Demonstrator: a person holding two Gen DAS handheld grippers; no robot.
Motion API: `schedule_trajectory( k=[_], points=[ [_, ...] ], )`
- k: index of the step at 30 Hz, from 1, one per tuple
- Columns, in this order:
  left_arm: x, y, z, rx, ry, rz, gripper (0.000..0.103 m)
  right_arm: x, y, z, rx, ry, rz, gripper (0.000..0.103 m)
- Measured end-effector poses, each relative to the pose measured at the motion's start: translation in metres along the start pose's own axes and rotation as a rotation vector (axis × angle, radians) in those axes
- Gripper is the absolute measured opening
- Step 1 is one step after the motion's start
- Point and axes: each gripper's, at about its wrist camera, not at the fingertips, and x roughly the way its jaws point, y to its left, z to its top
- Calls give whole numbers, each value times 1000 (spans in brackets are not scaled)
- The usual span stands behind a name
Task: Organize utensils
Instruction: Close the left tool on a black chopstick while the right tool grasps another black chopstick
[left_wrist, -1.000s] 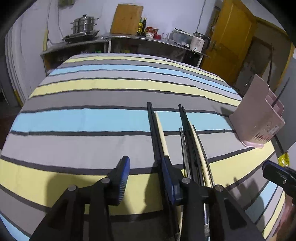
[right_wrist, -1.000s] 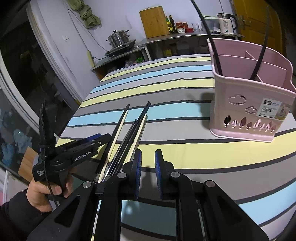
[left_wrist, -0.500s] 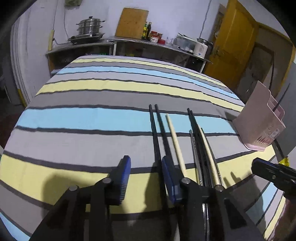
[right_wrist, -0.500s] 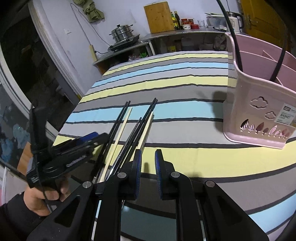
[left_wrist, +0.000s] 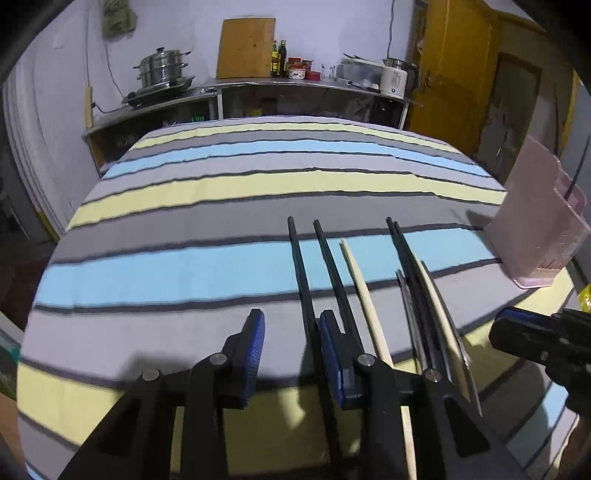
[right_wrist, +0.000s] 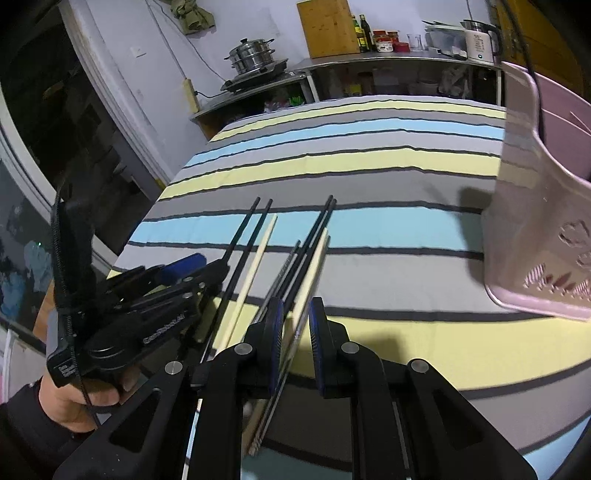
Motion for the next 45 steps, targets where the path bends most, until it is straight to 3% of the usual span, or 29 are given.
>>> schedule_trajectory(
  k=[1, 3, 5, 12, 21, 31, 39, 45],
  points=[
    [2, 1, 2, -2, 4, 5, 28, 2, 0, 2, 1, 1, -2, 15],
    [2, 5, 3, -13, 5, 24, 13, 5, -1, 5, 3, 2, -10, 15],
    [1, 13, 2, -42, 2, 20, 9, 9, -4, 9, 12, 4, -20, 15],
    [-12, 36, -13, -156, 1, -27, 7, 21, 0, 25, 22, 6, -11, 15],
    [-15, 59, -13, -202, 28, -89, 7, 54, 29, 44, -23, 38, 49, 15],
    [2, 63, 7, -181, 43, -118, 7, 86, 40, 50, -35, 89, 66, 15],
    [9, 57, 16, -119, 56, -106, 8, 95, 45, 55, -58, 105, 9, 15],
    [8, 51, 15, -62, 60, -73, 8, 97, 51, 54, -96, 104, -53, 8]
  ],
)
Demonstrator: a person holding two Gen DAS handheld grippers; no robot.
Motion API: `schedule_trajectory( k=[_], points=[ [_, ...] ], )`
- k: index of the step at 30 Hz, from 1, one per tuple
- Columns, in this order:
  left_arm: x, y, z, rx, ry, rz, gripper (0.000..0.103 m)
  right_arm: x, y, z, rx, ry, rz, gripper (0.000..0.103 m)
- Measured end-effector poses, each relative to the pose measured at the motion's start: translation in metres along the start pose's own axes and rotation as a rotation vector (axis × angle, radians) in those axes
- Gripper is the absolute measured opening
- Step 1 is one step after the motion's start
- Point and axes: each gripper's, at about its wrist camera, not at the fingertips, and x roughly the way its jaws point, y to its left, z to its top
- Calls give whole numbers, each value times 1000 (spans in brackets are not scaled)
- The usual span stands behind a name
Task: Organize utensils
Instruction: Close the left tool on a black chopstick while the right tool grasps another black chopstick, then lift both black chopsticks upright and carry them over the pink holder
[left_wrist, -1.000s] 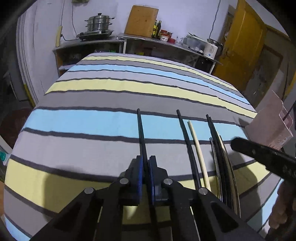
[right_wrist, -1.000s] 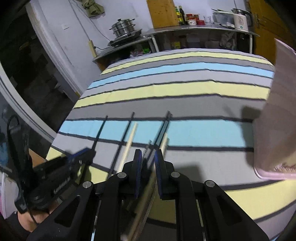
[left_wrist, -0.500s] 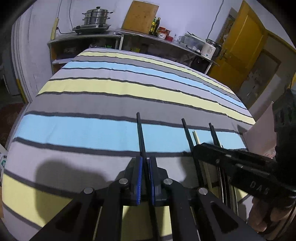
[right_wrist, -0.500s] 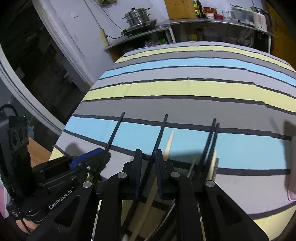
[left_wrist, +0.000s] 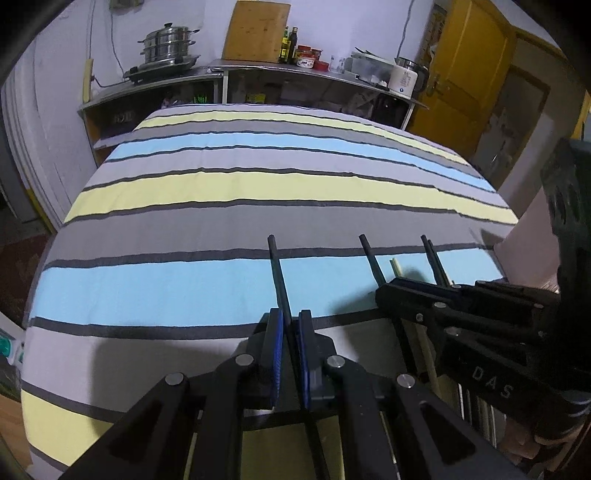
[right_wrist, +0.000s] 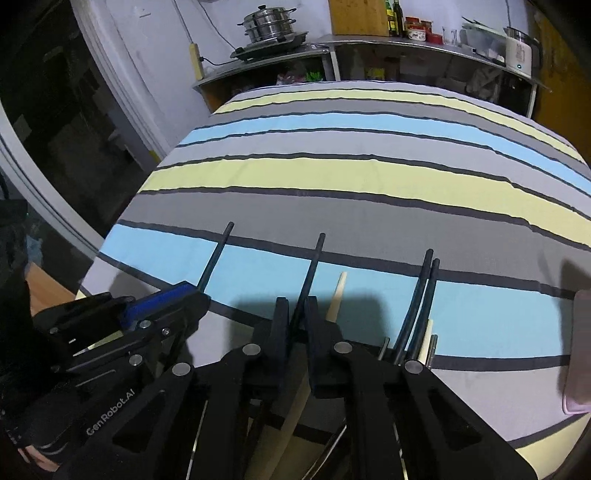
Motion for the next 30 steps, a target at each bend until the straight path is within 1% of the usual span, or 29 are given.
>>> schedule_trajectory(
  k=[2, 6, 10, 13, 22, 26, 30],
  points=[
    [0, -1, 0, 5, 3, 16, 7, 1, 1, 1, -10, 2, -11, 8],
    [-3, 4, 2, -26, 8, 3, 6, -3, -4, 2, 22, 6, 35, 7],
    [-18, 9, 5, -50, -27, -14, 5, -23, -3, 4, 24, -33, 58, 7],
    [-36, 8, 9, -52, -61, -25, 5, -40, -1, 8, 20, -67, 74, 6],
    [-112, -5, 21, -34, -177, -87, 5, -109, 3, 9, 18, -189, 117, 6],
    [-139, -18, 20, -10, -212, -107, 5, -139, 2, 3, 28, -240, 128, 5],
    [-159, -29, 18, 9, -235, -127, 5, -160, 1, -2, 32, -275, 129, 5]
  ],
)
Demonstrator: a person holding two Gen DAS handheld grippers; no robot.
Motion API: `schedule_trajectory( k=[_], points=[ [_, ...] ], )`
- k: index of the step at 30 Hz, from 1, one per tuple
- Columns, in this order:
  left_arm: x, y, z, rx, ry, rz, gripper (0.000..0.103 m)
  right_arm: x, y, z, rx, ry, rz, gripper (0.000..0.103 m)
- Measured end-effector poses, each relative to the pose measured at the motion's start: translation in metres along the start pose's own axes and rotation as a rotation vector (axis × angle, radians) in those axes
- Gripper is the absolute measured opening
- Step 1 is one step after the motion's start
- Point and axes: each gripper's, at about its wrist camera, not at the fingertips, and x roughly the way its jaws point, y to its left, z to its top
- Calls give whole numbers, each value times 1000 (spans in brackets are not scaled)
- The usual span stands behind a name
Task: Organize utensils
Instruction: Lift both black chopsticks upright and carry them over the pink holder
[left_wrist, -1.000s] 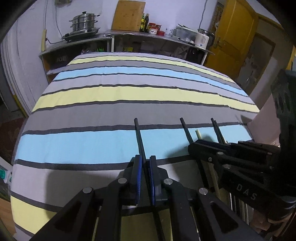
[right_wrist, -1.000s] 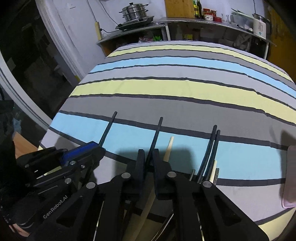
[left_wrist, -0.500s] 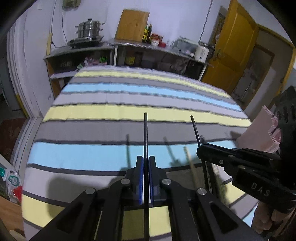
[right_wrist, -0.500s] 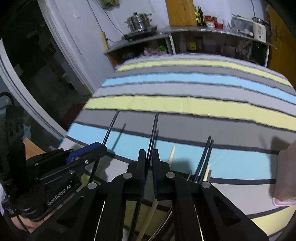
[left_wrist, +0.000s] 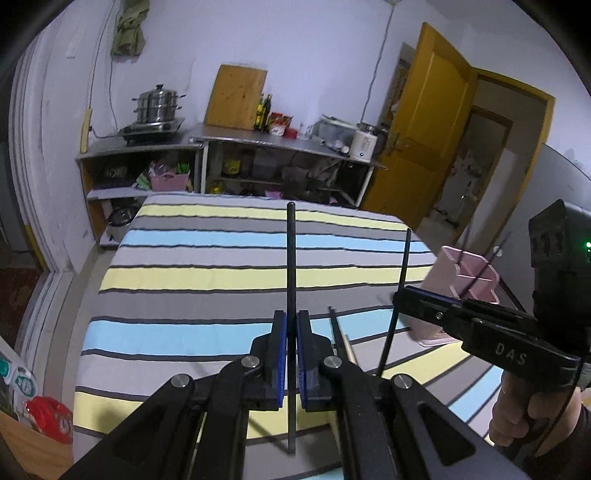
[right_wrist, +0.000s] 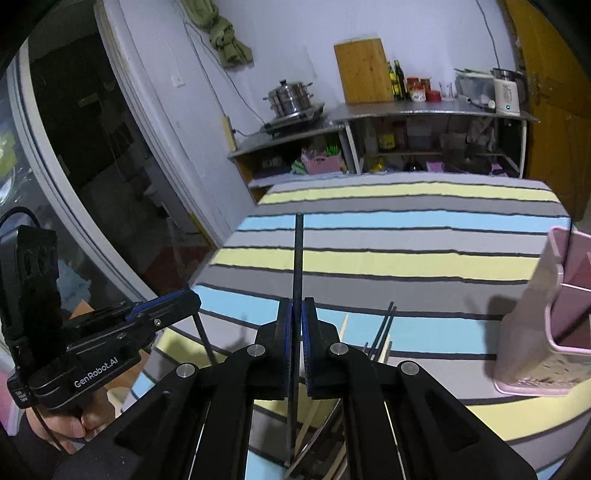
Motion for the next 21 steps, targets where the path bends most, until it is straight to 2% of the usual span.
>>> schedule_trajectory(
  k=[10, 21],
  points=[
    [-28, -29, 10, 37, -34, -40, 5, -38, -7, 3, 17, -73, -5, 5],
    [-28, -65, 25, 68, -34, -107, 5, -79, -24, 4, 25, -135, -42, 5]
  ],
)
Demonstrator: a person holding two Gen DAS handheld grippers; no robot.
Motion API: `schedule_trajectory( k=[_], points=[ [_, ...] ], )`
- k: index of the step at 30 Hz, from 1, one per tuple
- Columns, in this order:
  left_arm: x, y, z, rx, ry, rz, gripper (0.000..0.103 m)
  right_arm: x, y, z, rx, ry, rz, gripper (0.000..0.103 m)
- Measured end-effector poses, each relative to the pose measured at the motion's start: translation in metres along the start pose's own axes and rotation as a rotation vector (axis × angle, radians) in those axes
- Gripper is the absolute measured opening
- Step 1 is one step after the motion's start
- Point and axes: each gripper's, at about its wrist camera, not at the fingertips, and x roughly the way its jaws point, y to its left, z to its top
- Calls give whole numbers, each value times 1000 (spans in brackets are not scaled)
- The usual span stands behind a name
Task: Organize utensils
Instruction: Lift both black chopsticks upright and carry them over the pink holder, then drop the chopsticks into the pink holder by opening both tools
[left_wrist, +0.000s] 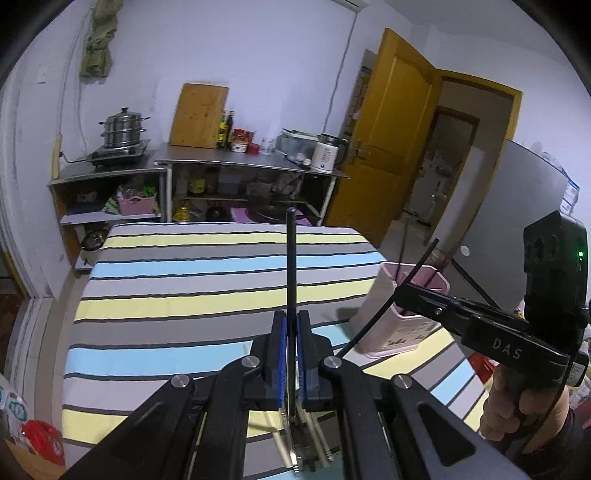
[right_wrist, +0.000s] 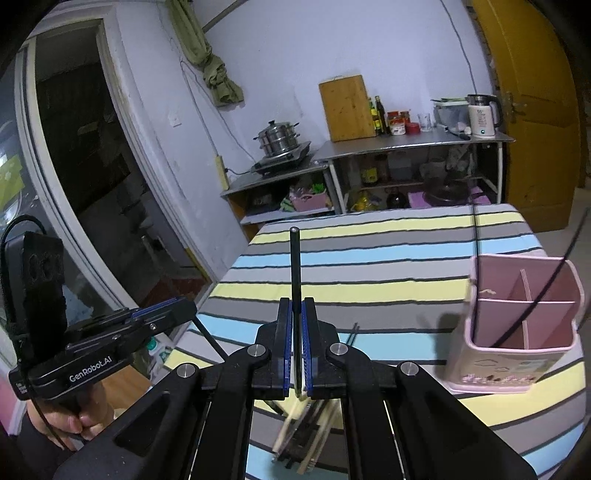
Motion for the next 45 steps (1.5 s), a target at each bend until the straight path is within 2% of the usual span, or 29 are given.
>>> schedule_trajectory(
  k=[7, 21, 30, 35, 45],
  points=[
    [18, -34, 14, 35, 16, -66, 5, -34, -28, 7, 30, -49, -61, 5],
    [46, -116, 83, 108, -32, -196, 5, -104, -78, 48, 64, -195, -180, 5],
    [78, -145, 116, 123, -61, -229, 5, -117, -110, 59, 100, -232, -232, 5],
    [107, -150, 110, 126, -41, -224, 5, -107, -126, 54, 120, -207, -254, 5],
    [158, -145, 79, 126, 33, -194, 5, -77, -153, 31, 165, -119, -274, 5]
  ],
)
